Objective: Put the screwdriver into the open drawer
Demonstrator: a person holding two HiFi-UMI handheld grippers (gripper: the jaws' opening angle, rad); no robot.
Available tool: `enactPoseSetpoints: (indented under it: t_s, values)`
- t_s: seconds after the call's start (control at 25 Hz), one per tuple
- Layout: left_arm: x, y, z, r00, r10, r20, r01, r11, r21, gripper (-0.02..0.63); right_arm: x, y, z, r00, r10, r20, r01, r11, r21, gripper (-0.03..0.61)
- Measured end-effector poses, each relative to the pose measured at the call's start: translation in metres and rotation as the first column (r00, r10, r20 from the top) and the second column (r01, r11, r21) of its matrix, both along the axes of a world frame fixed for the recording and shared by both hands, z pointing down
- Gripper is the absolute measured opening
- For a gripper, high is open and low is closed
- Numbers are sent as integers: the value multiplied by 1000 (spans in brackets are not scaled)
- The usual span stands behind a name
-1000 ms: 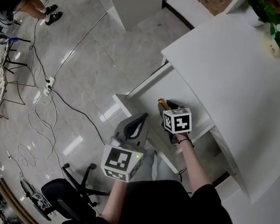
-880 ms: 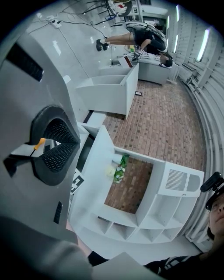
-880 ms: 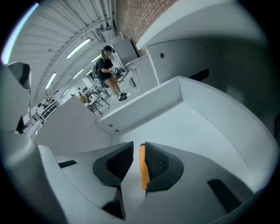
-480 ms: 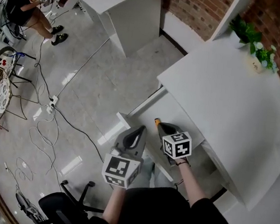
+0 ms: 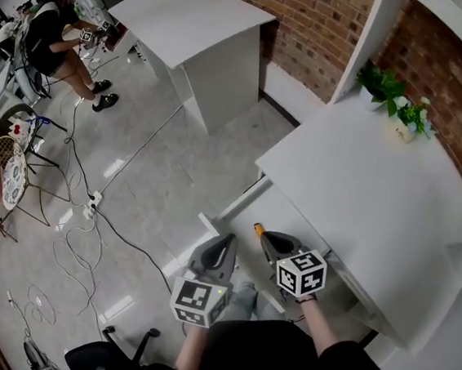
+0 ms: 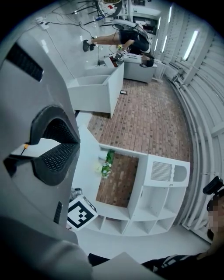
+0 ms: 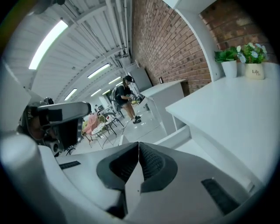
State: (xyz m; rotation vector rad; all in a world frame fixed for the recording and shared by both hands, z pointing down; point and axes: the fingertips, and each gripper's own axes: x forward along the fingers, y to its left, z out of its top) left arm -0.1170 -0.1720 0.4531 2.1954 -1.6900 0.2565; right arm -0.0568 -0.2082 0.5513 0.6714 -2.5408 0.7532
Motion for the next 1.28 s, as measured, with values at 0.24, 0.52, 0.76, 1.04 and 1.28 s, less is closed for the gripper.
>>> enactPoseSetpoints:
  t_s: [0.24, 0.52, 0.76, 1.04, 1.28]
  values:
    - [3, 4, -19, 1000, 1, 0, -1, 999, 44, 9, 10, -5, -61, 996, 10, 90, -19, 995, 102, 17]
    - [1, 5, -50, 1000, 10, 14, -12, 994, 105, 9, 23, -11, -122, 986, 20, 165, -55, 977, 206, 15]
    - [-8, 9, -69, 1000, -15, 26, 11, 988, 156, 8, 38, -11, -156, 975, 38, 220, -96, 961, 259, 15]
    - [-14, 8, -91, 999, -32, 42, 22, 978, 207, 8, 60, -23, -192, 961, 77, 265, -166, 929, 332, 15]
    - [-17, 6, -107, 997, -49, 53, 34, 967, 251, 8, 76, -30, -215, 944, 110, 312, -229, 898, 375, 15]
